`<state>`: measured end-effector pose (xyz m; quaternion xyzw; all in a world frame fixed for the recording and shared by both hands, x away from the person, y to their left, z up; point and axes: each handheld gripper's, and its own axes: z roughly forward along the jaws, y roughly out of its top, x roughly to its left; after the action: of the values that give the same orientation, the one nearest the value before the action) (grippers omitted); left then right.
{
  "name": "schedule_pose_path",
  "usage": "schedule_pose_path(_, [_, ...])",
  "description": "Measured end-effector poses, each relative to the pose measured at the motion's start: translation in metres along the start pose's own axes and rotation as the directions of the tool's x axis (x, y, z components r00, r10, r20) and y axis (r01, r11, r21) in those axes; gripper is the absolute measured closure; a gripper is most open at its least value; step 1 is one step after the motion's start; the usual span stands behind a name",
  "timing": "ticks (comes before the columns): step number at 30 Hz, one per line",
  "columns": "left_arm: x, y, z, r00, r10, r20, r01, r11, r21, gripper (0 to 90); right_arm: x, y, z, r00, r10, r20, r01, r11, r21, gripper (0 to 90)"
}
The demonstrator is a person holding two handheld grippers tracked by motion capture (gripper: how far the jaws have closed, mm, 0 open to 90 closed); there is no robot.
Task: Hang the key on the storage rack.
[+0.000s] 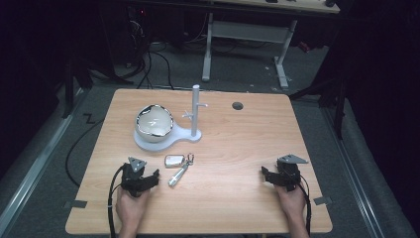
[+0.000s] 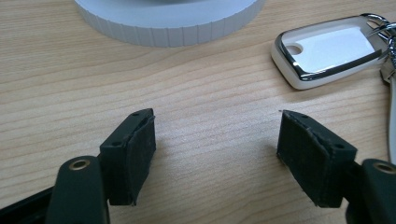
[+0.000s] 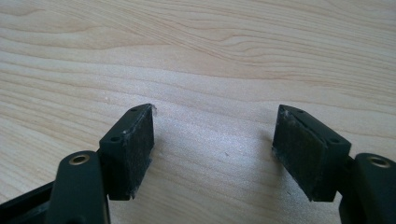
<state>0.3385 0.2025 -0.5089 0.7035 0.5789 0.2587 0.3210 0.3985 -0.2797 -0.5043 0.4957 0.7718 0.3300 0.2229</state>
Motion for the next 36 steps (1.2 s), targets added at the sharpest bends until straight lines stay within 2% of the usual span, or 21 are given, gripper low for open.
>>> schedule_pose_path(11, [-0.001, -0.001, -0.001, 0.9999, 0.005, 0.011, -0.005, 1.0, -0.002, 29.5, 0.0, 0.0, 0.0, 1.0, -0.001, -0.002, 0.001, 1.0, 0.0, 29.2])
schedule_pose_path(14, [-0.001, -0.001, -0.001, 0.9997, 0.013, 0.023, -0.013, 0.9999, -0.001, 28.8, 0.0, 0.0, 0.0, 1.0, 0.0, -0.002, 0.0, 1.0, 0.0, 29.2])
schedule_pose_path(15, [-0.001, -0.001, -0.002, 0.9984, 0.034, 0.045, -0.034, 0.9994, 0.007, 27.3, 0.0, 0.0, 0.0, 1.0, 0.0, -0.002, 0.0, 1.0, 0.0, 29.2])
schedule_pose_path(16, [-0.001, -0.001, -0.003, 0.9977, 0.037, 0.056, -0.037, 0.9992, 0.013, 27.4, 0.0, 0.0, 0.0, 1.0, 0.0, -0.002, 0.0, 1.0, 0.0, 29.2])
schedule_pose_path(21, [0.001, 0.0, -0.004, 0.997, 0.027, 0.072, -0.028, 0.9995, 0.014, 30.2, 0.0, 0.0, 0.0, 1.0, 0.001, -0.003, -0.001, 1.0, 0.0, 29.2])
schedule_pose_path(24, [0.0, 0.002, -0.007, 0.9967, 0.024, 0.078, -0.027, 0.9988, 0.042, 32.8, 0.0, 0.0, 0.0, 1.0, 0.0, -0.003, 0.0, 1.0, -0.001, 29.2])
schedule_pose_path(36, [-0.025, 0.014, -0.024, 0.9876, 0.054, 0.148, -0.049, 0.998, -0.041, 39.3, 0.0, 0.0, 0.0, 1.0, 0.0, -0.001, 0.0, 1.0, 0.0, 29.2])
